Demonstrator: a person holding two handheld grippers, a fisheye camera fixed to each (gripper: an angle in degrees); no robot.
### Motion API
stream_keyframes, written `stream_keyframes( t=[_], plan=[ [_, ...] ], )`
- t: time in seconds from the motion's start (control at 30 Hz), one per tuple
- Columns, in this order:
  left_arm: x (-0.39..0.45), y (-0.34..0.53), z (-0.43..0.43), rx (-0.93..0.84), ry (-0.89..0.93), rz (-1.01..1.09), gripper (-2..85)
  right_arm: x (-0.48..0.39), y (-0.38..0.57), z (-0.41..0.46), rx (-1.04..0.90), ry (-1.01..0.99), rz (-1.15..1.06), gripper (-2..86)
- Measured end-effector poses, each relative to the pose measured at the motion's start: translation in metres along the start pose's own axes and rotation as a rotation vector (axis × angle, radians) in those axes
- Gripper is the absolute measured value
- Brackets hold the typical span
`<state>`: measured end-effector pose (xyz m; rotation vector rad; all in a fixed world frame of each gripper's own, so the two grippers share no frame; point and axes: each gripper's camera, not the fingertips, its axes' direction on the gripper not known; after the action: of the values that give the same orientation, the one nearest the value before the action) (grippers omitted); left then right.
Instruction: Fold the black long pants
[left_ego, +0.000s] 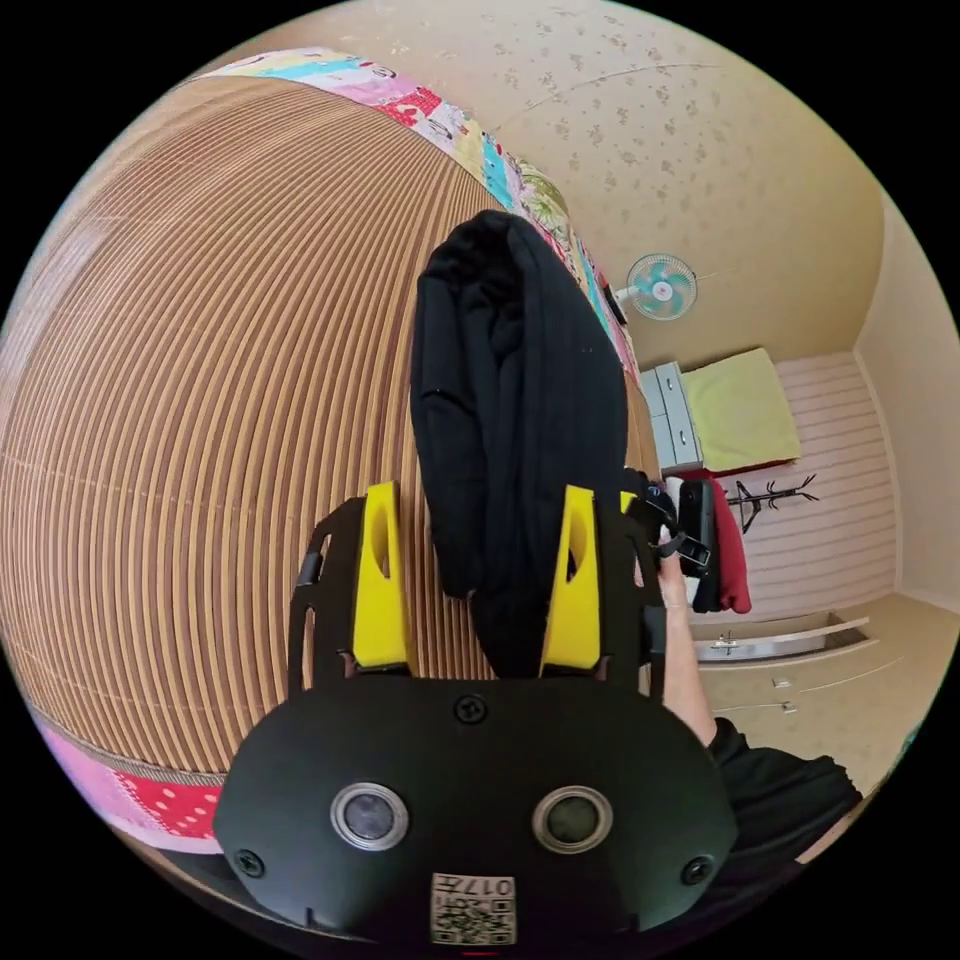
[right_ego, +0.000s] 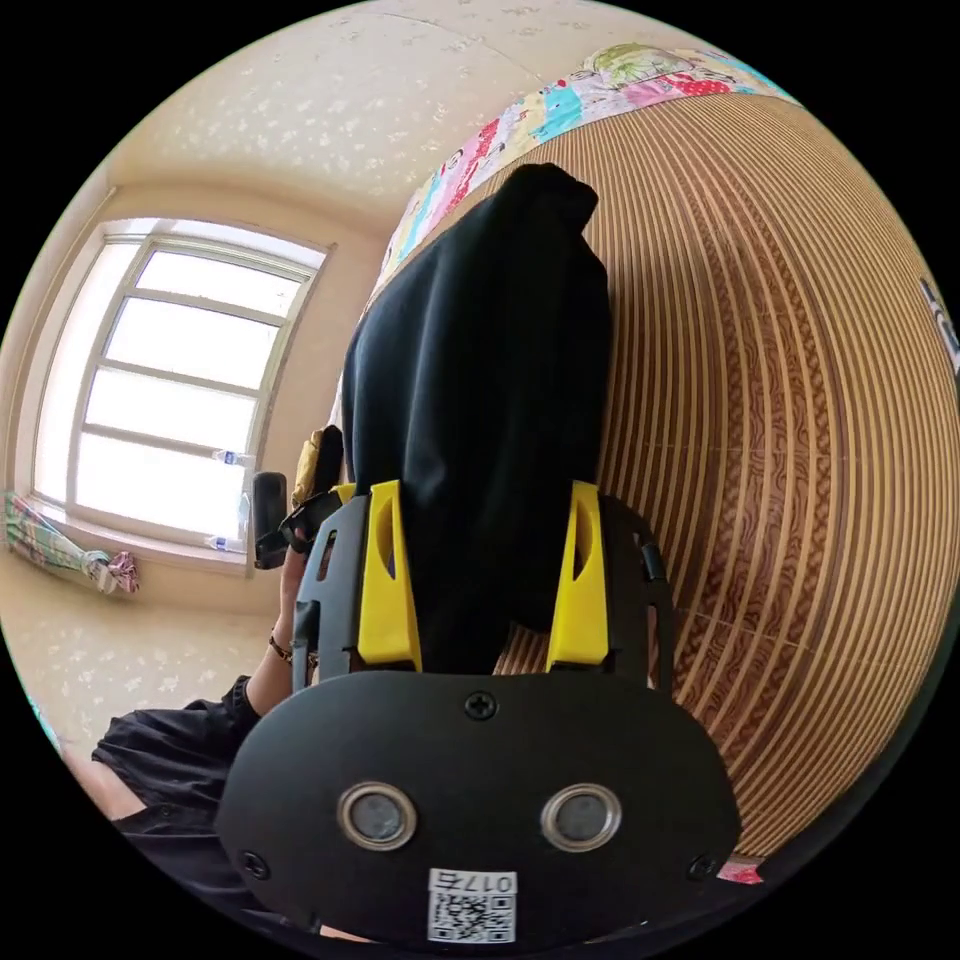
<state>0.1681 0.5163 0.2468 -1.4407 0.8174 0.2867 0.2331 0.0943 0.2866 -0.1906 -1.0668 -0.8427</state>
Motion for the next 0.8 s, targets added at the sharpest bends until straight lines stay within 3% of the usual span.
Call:
stream_keyframes(
  t=[0.17,0.3,0.6,0.8],
  plan=[
    [-0.035,0.001,0.016,-0.051,0.304,-0.085,13.5,0.012,0.025,0.006,0.148,-0.144,0.041,17.6],
    [-0.014,0.015,0.010,-0.098,0.305,-0.029,12.2,0.008,0.050,-0.009,0.222,-0.213,0.060,13.1],
    [0.132,0.040,0.037,-0.136,0.332,0.192,11.2,-0.038,0.098,-0.125,0.399,-0.111,-0.072,9.1],
    [0.254,0.037,0.126,-0.254,0.488,0.343,11.9,-0.031,0.154,-0.250,0.646,0.027,-0.025,9.8]
  ],
)
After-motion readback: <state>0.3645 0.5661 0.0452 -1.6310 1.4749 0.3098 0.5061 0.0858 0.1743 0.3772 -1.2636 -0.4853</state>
